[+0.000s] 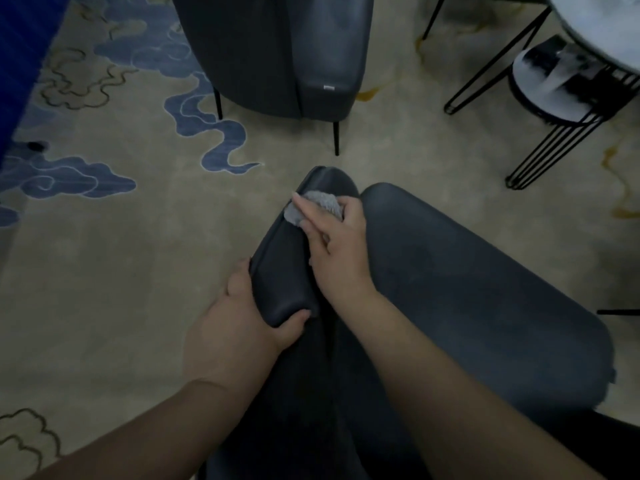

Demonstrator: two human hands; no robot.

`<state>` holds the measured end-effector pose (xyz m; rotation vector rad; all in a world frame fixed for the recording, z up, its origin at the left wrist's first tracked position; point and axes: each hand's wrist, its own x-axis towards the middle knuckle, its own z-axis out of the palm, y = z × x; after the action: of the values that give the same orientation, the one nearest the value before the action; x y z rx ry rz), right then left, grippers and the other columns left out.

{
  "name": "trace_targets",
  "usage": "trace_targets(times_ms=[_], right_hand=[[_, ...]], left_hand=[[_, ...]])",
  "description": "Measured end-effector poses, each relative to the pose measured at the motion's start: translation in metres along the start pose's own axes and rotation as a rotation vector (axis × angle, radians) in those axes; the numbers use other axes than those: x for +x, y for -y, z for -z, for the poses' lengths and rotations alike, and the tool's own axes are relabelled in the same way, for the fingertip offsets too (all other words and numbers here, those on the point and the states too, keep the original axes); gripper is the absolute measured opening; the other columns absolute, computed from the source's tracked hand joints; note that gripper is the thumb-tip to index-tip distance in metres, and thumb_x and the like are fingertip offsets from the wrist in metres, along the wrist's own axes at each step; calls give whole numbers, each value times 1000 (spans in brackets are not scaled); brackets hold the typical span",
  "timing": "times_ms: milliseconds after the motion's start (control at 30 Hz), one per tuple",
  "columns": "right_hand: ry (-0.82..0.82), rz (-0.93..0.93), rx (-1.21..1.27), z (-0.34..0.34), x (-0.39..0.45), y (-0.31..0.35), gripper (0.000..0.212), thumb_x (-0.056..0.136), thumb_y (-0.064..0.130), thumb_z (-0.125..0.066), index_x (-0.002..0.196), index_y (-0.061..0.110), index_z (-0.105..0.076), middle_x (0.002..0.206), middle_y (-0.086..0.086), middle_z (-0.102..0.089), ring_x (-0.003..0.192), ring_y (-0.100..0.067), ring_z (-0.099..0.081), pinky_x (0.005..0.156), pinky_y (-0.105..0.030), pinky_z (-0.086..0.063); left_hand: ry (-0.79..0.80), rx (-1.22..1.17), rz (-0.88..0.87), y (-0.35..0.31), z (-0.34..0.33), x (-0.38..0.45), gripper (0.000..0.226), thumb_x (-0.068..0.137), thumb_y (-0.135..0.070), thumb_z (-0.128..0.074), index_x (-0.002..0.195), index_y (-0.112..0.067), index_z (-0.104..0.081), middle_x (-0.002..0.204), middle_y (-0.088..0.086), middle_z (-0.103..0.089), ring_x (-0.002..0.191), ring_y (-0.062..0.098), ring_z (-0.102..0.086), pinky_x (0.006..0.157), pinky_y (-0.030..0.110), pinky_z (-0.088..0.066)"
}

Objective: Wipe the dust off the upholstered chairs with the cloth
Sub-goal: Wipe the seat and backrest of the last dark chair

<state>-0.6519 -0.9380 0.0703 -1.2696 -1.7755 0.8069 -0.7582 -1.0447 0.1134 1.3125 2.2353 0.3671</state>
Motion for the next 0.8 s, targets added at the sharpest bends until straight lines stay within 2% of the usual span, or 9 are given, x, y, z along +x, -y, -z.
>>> trace_targets(times_ms=[67,167,233,333,400,467,600,700,800], right_hand=[[-23,-36,0,2,22,-8,33,93,10,-56,123,20,-63,107,-8,-40,104,-27,-47,101,-28,-40],[-65,-185,74,4,42,-17,33,96,15,-52,127,24,-60,108,-1,-35,101,-14,-45,94,-4,-31],[-98,-283,135,3,46,-19,34,97,20,-50,129,29,-58,108,2,-33,98,-12,-46,93,-7,-37],[-137,-438,213,1,39,-13,36,99,23,-48,132,34,-53,109,1,-31,99,-25,-52,95,-32,-49],[-157,-452,213,2,14,-8,40,98,20,-48,136,34,-48,109,0,-31,99,-20,-52,93,-19,-45],[-147,-408,158,4,-24,-5,44,98,20,-48,137,39,-42,110,1,-32,93,-1,-47,85,0,-34],[-109,-456,200,4,-83,1,44,99,23,-47,126,55,-38,108,6,-35,90,13,-45,85,2,-35],[-135,-489,240,8,-56,-4,39,98,21,-48,133,39,-48,111,3,-34,92,7,-48,85,4,-33],[-179,-531,246,12,2,-19,38,97,17,-51,135,19,-52,118,-12,-39,92,-8,-50,79,1,-36]], left_hand=[[-9,13,-5,-1,-1,1,97,60,-68,-69,141,-28,-32,125,-2,-58,102,22,-61,76,34,-51],[-26,34,-12,-2,-2,1,97,60,-68,-69,141,-28,-32,126,-1,-58,101,24,-62,74,33,-50],[-23,9,-13,-1,-4,1,98,60,-67,-69,141,-28,-31,127,0,-57,103,24,-61,77,35,-51],[-16,-3,-16,3,-5,1,98,61,-65,-70,141,-25,-31,128,2,-57,104,24,-60,80,36,-52],[-21,-13,-22,2,-5,-1,97,61,-64,-71,140,-24,-32,126,3,-58,101,24,-61,78,35,-52],[-37,-11,-31,3,-6,-1,96,61,-62,-71,139,-22,-34,125,4,-59,101,26,-61,75,32,-49],[-30,-2,-30,5,-6,0,97,61,-63,-70,141,-24,-31,128,4,-57,103,28,-61,78,36,-51],[-55,9,-49,5,-7,0,97,61,-65,-69,140,-24,-31,125,5,-60,102,29,-61,76,35,-50],[-84,12,-56,6,-10,2,99,60,-67,-68,141,-22,-31,124,7,-59,101,30,-61,69,31,-43]])
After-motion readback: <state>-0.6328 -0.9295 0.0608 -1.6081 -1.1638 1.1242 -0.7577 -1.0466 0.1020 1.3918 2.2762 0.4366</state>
